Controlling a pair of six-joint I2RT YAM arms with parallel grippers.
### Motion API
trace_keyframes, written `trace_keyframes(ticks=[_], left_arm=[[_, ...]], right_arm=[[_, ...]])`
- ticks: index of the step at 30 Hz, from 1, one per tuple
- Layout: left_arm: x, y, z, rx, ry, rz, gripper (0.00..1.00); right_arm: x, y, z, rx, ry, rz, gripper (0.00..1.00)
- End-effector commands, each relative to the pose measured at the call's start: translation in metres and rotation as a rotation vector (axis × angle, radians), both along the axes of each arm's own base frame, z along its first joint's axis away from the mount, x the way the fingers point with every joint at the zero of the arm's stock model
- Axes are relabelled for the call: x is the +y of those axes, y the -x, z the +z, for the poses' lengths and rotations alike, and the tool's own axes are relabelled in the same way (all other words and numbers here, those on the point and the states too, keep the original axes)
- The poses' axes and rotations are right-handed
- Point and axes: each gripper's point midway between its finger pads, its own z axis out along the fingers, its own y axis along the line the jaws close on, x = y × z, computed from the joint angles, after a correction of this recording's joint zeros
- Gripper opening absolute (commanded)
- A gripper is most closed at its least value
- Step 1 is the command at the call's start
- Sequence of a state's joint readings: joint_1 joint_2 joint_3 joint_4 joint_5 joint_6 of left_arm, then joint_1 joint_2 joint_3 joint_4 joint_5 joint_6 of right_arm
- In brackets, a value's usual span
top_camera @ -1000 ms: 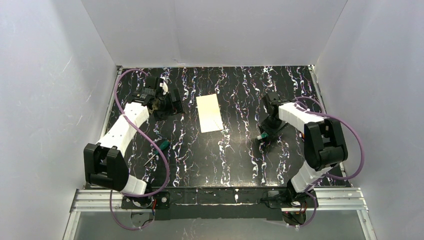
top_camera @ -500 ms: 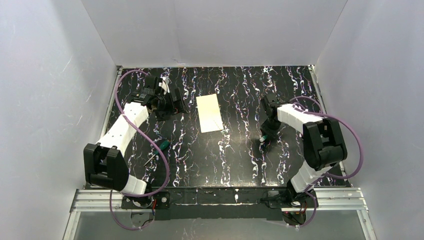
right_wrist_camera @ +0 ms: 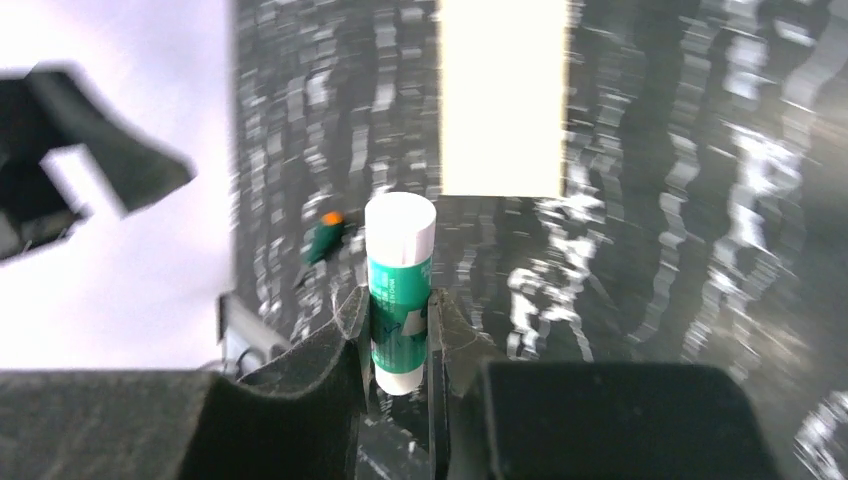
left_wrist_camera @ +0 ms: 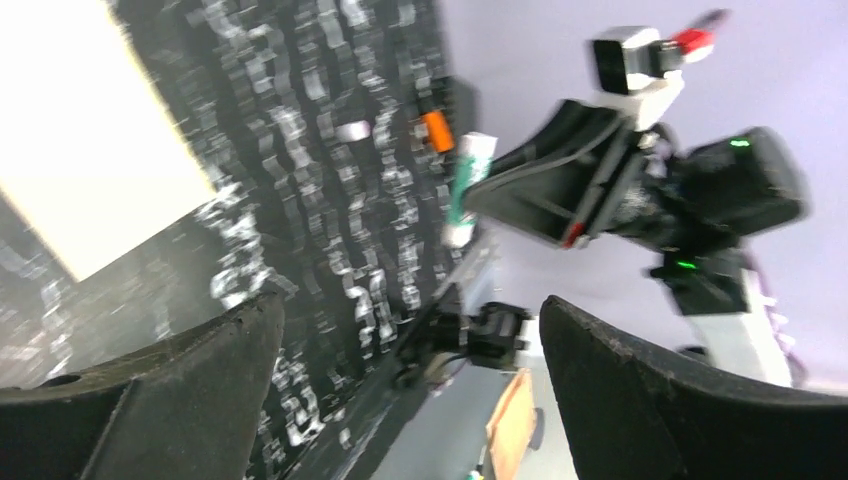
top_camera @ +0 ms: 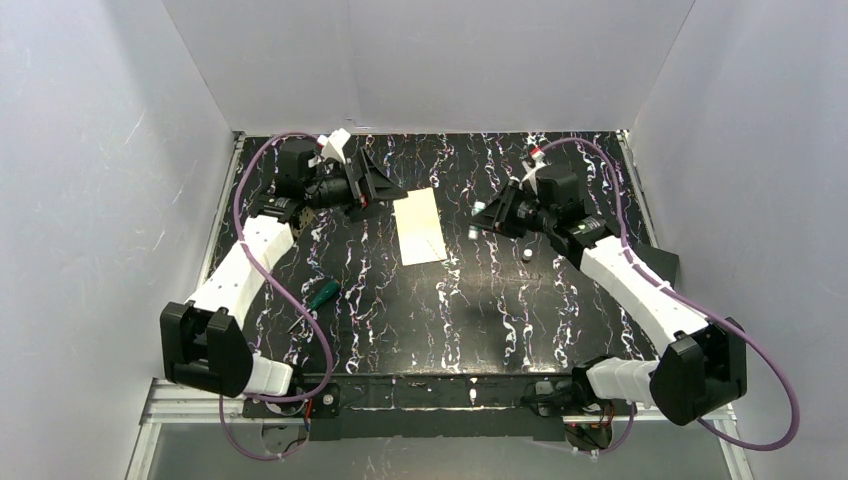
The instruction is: Place the letter into the envelope and seal it
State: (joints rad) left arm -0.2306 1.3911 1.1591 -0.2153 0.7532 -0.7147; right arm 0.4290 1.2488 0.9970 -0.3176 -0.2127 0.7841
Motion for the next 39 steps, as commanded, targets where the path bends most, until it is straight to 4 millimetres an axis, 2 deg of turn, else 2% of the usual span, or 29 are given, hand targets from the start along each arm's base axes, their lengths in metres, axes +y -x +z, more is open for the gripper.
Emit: trace_keyframes(ticks=[1, 3, 7, 12, 15, 18, 21, 23, 27, 29, 31, 34, 35, 39], left_arm=[[-0.022, 0.022, 0.094, -0.181, 0.271, -0.171, 0.94], [-0.031, 0.035, 0.110, -0.227, 0.303, -0.268, 0.91], [-0.039, 0.046, 0.119, -0.288, 0.303, -0.302, 0.83], [-0.044, 0.061, 0.132, -0.356, 0.318, -0.353, 0.75], [-0.050, 0.073, 0.136, -0.382, 0.327, -0.389, 0.65], [-0.049, 0.072, 0.135, -0.382, 0.325, -0.354, 0.40], [-0.049, 0.072, 0.132, -0.372, 0.324, -0.349, 0.27], [-0.049, 0.073, 0.129, -0.361, 0.325, -0.352, 0.26], [-0.049, 0.073, 0.118, -0.329, 0.322, -0.351, 0.34], [-0.049, 0.073, 0.116, -0.322, 0.321, -0.350, 0.34], [-0.049, 0.072, 0.116, -0.329, 0.318, -0.349, 0.27], [-0.049, 0.070, 0.116, -0.335, 0.315, -0.339, 0.03], [-0.049, 0.069, 0.117, -0.338, 0.314, -0.334, 0.00], [-0.049, 0.066, 0.116, -0.333, 0.313, -0.318, 0.00]], right_arm=[[0.060, 0.020, 0.105, -0.383, -0.284, 0.375, 0.05], [0.075, 0.033, 0.126, -0.435, -0.355, 0.476, 0.04], [0.100, 0.057, 0.153, -0.499, -0.439, 0.615, 0.04], [0.125, 0.074, 0.171, -0.528, -0.497, 0.708, 0.05], [0.136, 0.075, 0.171, -0.520, -0.515, 0.719, 0.05], [0.141, 0.075, 0.173, -0.517, -0.534, 0.722, 0.05], [0.142, 0.071, 0.175, -0.521, -0.537, 0.708, 0.04], [0.142, 0.068, 0.174, -0.525, -0.532, 0.691, 0.04], [0.144, 0.064, 0.173, -0.516, -0.531, 0.685, 0.04], [0.146, 0.063, 0.170, -0.507, -0.529, 0.681, 0.05], [0.146, 0.060, 0.169, -0.504, -0.524, 0.669, 0.07], [0.146, 0.056, 0.164, -0.490, -0.508, 0.645, 0.15], [0.145, 0.055, 0.164, -0.490, -0.506, 0.641, 0.19], [0.141, 0.049, 0.166, -0.519, -0.476, 0.590, 0.35]])
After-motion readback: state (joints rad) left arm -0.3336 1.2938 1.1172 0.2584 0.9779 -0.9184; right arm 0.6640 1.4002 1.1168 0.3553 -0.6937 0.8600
